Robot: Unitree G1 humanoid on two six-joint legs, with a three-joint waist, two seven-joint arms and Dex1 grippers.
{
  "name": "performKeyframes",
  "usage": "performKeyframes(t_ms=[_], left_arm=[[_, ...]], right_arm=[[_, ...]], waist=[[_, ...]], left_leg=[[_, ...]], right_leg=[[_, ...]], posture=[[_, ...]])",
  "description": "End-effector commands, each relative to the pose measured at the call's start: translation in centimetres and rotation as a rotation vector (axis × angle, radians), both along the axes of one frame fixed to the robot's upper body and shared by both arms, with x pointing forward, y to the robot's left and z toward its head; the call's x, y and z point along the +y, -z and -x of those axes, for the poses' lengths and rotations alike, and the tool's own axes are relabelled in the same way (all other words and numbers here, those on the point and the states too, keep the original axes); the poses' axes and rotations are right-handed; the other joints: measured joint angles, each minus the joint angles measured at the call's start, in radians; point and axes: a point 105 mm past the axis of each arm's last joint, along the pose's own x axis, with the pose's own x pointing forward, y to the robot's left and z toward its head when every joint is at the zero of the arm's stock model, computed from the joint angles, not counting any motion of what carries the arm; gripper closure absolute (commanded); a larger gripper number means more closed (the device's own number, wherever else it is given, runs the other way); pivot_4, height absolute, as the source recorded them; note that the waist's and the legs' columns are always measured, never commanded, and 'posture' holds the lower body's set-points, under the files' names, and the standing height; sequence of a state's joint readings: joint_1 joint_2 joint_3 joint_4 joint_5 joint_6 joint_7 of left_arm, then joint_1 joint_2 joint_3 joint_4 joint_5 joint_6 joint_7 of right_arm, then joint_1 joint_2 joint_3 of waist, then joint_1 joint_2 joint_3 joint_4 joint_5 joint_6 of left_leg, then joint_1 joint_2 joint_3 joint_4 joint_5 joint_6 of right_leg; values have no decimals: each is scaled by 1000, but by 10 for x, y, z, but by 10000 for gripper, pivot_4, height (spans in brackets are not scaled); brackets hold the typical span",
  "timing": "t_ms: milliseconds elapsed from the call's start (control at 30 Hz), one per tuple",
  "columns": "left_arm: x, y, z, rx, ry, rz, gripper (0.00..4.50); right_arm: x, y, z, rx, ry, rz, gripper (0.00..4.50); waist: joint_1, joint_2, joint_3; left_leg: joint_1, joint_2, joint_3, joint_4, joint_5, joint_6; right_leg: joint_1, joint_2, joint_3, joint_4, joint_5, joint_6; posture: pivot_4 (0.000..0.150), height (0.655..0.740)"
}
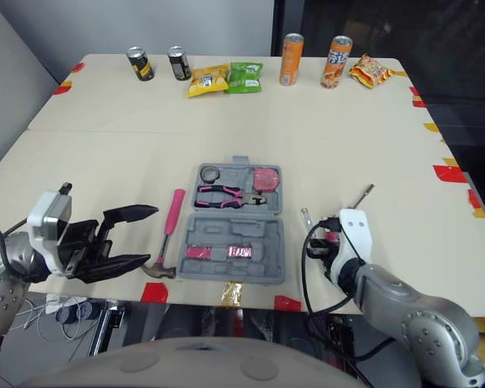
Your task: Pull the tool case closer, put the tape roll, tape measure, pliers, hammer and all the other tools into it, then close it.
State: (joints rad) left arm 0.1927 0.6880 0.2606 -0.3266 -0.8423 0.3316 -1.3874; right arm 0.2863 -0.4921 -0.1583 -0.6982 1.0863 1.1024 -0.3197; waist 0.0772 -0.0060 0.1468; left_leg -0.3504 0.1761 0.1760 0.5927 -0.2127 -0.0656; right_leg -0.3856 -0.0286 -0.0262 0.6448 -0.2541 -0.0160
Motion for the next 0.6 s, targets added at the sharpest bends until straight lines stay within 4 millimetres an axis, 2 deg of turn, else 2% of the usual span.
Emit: performKeyframes(t_ms=[33,167,233,300,433,600], left_arm=[[-4,-8,3,-26,55,-1,0],[-1,-9,4,-26,76,-9,0],[4,-10,5,-21,85,-20,0],[9,-11,6,-17,87,-31,0],[12,-11,4,-15,87,-36,0],[10,-11,3,-20,87,-32,0]], right_arm=[[-5,6,0,9,-11,20,32421],[3,1,2,-64,-101,16,18577],[6,0,8,-110,-185,67,11707],[8,2,15,-158,-278,125,11707],[2,12,19,-215,-356,198,11707],[-3,16,10,-292,-334,189,11707]], waist=[[0,0,0],[0,-1,0],[1,-1,0],[5,-1,0],[5,-1,0],[-5,-1,0]], left_leg=[[0,0,0,0,0,0],[0,0,0,0,0,0],[1,0,0,0,-1,2],[0,0,0,1,-1,2],[0,0,0,0,-1,2],[0,0,0,0,-1,3]], right_leg=[[0,0,0,0,0,0],[1,0,0,0,0,0],[2,0,0,0,-1,-2],[2,0,0,0,-2,-3],[2,-1,0,-2,-5,-7],[2,-1,0,-2,-5,-9]], posture=[[1500,7400],[1500,7400],[1500,7400],[1500,7400],[1500,7400],[1500,7400]])
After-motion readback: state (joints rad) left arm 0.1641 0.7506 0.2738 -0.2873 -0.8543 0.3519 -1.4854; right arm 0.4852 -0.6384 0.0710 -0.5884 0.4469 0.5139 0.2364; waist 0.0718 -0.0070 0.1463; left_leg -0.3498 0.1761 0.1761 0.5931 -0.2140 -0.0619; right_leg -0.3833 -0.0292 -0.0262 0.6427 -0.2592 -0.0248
